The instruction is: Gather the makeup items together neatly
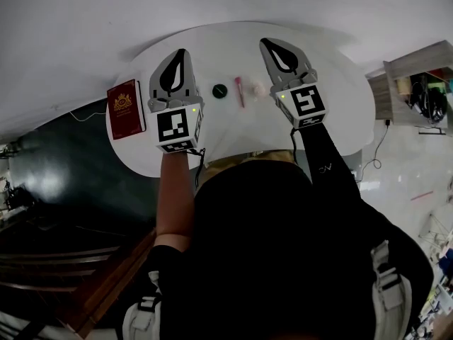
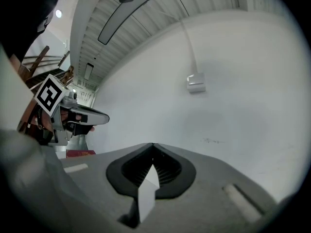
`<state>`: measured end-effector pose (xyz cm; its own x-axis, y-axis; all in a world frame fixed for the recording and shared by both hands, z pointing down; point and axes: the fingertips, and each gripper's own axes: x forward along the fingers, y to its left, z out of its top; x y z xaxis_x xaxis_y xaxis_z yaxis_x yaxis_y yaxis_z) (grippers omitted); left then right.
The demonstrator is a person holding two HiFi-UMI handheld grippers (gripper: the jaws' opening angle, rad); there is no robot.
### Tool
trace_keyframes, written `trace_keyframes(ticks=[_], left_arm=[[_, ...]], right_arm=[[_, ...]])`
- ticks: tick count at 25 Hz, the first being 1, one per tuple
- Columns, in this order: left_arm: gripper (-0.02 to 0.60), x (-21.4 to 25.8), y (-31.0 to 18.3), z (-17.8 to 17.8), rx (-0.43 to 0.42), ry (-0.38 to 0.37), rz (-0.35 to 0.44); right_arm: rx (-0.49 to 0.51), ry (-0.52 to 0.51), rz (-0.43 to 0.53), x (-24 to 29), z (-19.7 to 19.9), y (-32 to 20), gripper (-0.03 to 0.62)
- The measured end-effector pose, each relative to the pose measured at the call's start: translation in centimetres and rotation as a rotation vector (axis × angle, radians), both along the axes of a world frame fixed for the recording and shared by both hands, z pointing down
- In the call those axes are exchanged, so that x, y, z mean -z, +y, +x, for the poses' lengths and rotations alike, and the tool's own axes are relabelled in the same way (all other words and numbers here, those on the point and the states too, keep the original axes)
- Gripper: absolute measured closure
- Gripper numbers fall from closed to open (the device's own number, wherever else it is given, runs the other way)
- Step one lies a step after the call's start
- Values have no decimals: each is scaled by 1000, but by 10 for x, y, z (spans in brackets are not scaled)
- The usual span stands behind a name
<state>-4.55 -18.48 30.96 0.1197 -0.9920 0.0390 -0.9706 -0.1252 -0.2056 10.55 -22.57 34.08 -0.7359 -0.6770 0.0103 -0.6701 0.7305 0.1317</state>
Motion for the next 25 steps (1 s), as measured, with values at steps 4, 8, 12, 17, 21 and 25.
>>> trace_keyframes(ticks=[4, 8, 12, 17, 21, 25], left_arm=[[572, -3, -2, -1, 10, 4, -6], [572, -3, -5, 0, 8, 5, -7], [572, -4, -9, 3, -6, 9, -9], [572, -5, -13, 7, -22, 12, -11], [572, -9, -14, 6, -17, 12, -19], [572, -8, -16, 5, -23, 17, -17]], right_arm=[[-2, 4, 1, -1, -1, -3, 589], [-6, -2, -3, 2, -2, -5, 589], [-12, 4, -11, -1, -3, -8, 589], [-18, 9, -13, -2, -2, -11, 589], [-23, 19, -15, -7, 0, -13, 589], [-22, 29, -7, -5, -3, -12, 589]])
